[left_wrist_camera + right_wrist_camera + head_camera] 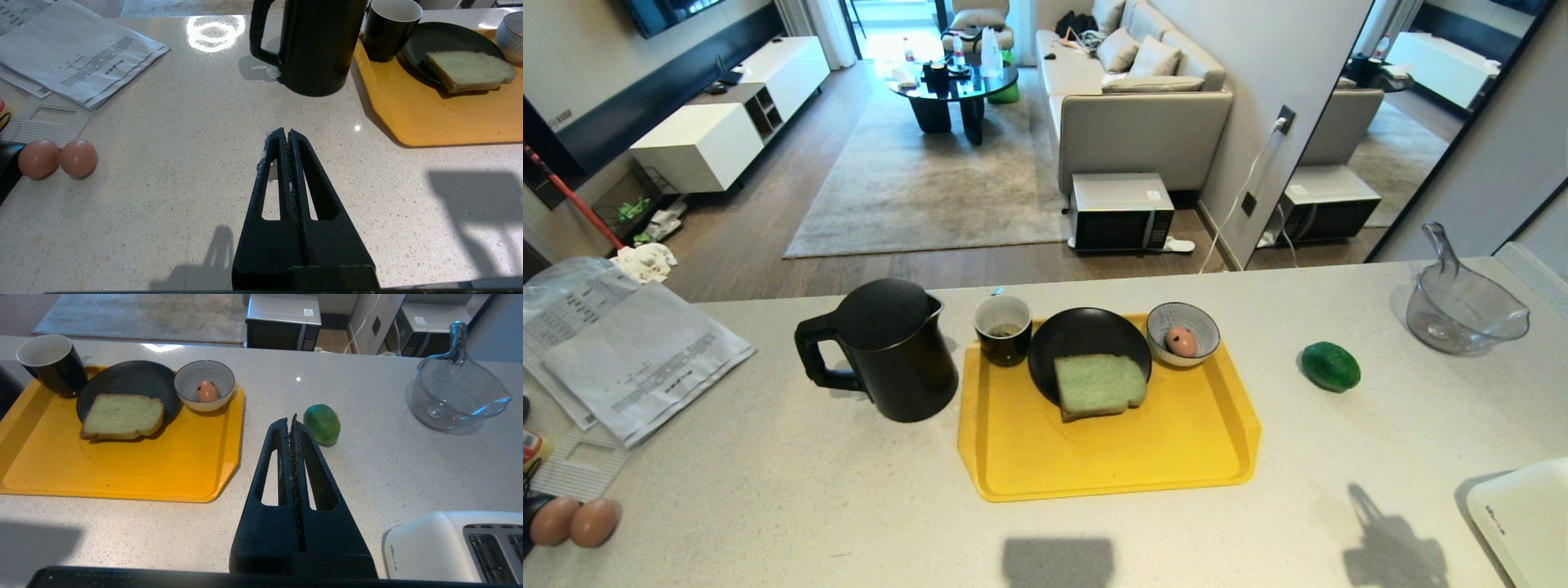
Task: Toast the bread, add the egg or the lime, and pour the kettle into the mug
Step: Put the fruit on a plate
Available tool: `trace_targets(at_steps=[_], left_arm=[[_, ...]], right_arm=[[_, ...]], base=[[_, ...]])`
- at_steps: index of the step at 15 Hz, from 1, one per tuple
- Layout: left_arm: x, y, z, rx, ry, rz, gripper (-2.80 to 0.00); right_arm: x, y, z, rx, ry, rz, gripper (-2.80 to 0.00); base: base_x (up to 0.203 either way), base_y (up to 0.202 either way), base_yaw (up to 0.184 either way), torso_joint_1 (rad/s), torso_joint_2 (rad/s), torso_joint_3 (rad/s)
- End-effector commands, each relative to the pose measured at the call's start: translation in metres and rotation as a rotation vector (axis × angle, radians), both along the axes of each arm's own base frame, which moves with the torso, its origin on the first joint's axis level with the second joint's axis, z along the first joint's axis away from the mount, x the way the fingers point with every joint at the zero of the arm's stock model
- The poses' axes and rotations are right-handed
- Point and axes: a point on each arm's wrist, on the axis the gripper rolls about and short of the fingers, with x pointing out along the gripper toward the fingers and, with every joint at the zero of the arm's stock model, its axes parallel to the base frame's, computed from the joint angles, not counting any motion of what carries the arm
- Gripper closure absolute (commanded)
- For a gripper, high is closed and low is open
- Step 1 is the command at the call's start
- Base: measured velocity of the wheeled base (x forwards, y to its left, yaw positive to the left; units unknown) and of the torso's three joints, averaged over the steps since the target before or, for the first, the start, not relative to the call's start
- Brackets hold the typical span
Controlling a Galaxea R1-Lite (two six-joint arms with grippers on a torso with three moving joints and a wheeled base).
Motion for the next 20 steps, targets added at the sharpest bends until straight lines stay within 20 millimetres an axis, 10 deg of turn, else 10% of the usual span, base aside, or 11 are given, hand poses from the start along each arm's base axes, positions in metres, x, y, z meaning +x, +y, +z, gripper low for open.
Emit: trace_targets(at_steps=[1, 12, 20], left_arm=[[0.001, 0.000, -0.004, 0.000, 0.011, 0.001, 0.00], [0.001, 0.000, -0.004, 0.000, 0.011, 0.001, 0.00], [0.001, 0.000, -0.004, 0.000, 0.011, 0.001, 0.00]], right_arm=[[-0.012, -0.003, 0.004, 0.005, -0.057, -0.027, 0.00], [-0.026, -0.007, 0.016, 0.070, -0.043, -0.104, 0.00], [-0.034, -0.005, 0.073, 0.140, 0.025, 0.032, 0.00]], base=[[0.000, 0.000, 0.000, 0.000, 0.00, 0.000], [0.000, 0.000, 0.000, 0.000, 0.00, 0.000], [0.000, 0.000, 0.000, 0.000, 0.00, 0.000]])
